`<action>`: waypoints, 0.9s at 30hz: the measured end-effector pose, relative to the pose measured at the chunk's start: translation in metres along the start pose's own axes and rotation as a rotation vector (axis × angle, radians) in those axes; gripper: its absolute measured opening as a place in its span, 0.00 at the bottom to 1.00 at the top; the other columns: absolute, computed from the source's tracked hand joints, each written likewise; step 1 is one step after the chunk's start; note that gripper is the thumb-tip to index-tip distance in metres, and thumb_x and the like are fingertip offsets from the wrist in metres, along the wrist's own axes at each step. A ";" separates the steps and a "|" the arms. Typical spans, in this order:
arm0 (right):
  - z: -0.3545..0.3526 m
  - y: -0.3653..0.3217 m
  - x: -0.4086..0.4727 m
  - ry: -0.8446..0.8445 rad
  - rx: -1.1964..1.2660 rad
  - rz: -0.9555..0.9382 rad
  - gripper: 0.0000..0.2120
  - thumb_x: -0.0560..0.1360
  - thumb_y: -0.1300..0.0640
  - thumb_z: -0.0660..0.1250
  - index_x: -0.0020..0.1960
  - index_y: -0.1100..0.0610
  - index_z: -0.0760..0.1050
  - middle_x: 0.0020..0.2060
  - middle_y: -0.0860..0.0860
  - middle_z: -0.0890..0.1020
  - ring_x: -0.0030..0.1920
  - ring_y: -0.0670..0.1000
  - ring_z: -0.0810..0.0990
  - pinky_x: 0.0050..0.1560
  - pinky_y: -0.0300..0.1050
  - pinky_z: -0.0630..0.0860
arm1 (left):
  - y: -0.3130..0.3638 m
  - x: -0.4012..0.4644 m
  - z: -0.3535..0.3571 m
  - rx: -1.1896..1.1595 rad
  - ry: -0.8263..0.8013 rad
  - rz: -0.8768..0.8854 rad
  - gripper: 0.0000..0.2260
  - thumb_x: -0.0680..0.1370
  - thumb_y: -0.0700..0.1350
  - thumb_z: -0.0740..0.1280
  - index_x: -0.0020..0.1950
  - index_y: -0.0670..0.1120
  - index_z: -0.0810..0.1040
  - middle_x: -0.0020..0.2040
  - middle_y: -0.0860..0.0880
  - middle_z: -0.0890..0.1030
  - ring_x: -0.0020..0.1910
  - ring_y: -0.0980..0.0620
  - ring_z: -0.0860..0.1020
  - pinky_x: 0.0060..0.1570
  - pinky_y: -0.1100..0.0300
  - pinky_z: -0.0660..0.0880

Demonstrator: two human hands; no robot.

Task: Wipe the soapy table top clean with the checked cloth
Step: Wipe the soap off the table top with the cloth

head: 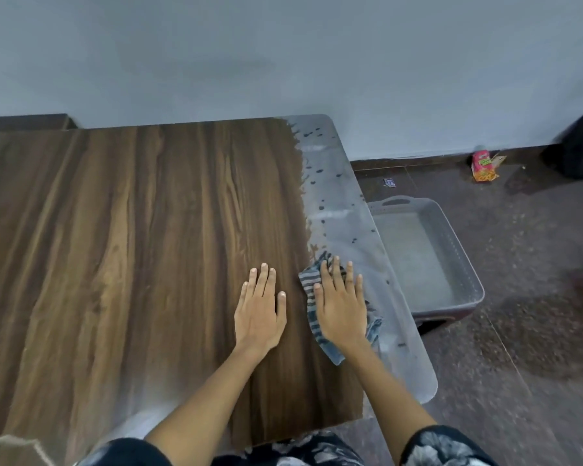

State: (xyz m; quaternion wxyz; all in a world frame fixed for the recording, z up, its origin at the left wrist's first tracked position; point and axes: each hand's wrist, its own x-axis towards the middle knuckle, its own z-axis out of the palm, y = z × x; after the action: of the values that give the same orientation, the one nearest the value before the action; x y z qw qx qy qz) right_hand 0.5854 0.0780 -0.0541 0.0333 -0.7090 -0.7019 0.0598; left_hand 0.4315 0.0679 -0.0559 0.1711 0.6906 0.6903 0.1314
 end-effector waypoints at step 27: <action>-0.001 -0.044 0.356 0.056 0.045 -0.073 0.25 0.82 0.49 0.43 0.76 0.56 0.52 0.76 0.54 0.54 0.76 0.57 0.47 0.74 0.54 0.42 | -0.008 0.309 -0.018 0.056 0.056 -0.083 0.24 0.82 0.51 0.49 0.76 0.45 0.50 0.77 0.48 0.51 0.76 0.51 0.47 0.73 0.56 0.45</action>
State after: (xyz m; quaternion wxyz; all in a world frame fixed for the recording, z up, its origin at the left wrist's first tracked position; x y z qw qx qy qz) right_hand 0.5441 0.4341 -0.0610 0.0710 -0.6834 -0.7245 0.0547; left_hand 0.4210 0.3774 -0.0598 0.1374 0.6621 0.7262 0.1242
